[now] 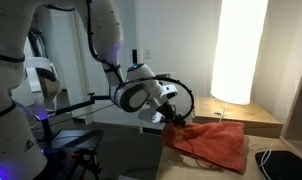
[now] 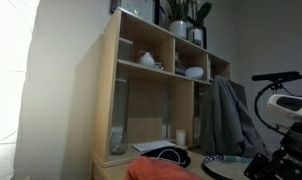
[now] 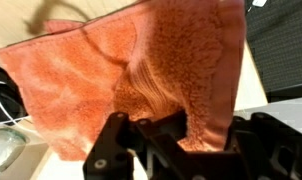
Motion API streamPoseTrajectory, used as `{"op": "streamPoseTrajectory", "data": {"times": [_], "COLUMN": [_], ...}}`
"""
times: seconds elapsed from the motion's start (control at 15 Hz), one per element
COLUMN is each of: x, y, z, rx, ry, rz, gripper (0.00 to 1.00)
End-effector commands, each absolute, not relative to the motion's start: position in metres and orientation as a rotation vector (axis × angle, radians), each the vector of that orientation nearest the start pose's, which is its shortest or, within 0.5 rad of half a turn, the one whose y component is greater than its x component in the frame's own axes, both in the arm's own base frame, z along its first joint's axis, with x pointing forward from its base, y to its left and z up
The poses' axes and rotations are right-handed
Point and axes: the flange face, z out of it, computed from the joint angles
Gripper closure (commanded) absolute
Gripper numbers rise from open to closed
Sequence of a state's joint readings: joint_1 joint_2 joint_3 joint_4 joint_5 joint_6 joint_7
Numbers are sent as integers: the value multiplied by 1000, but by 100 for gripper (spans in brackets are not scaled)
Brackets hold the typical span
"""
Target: Unfold the orange towel
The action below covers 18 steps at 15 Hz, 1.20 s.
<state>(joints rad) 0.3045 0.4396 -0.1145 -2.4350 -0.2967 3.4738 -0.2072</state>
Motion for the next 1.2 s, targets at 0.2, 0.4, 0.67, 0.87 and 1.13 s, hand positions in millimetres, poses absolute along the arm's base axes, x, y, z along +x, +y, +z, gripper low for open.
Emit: {"op": "streamPoseTrajectory", "data": {"times": [0.2,0.4,0.67,0.87,1.13], "x": [513,535,545,544,539], "y": [133,134,135,138,143], "z": [228,251,268,272,273], "rx": [-2757,-2690,-2663,-2665,-2689], "ry": [-1061,-1064,-1045,-1038,-979], "rz": [-1009,-1106,-1164,-1170,-1160], "gripper": [100,100,100,100,100]}}
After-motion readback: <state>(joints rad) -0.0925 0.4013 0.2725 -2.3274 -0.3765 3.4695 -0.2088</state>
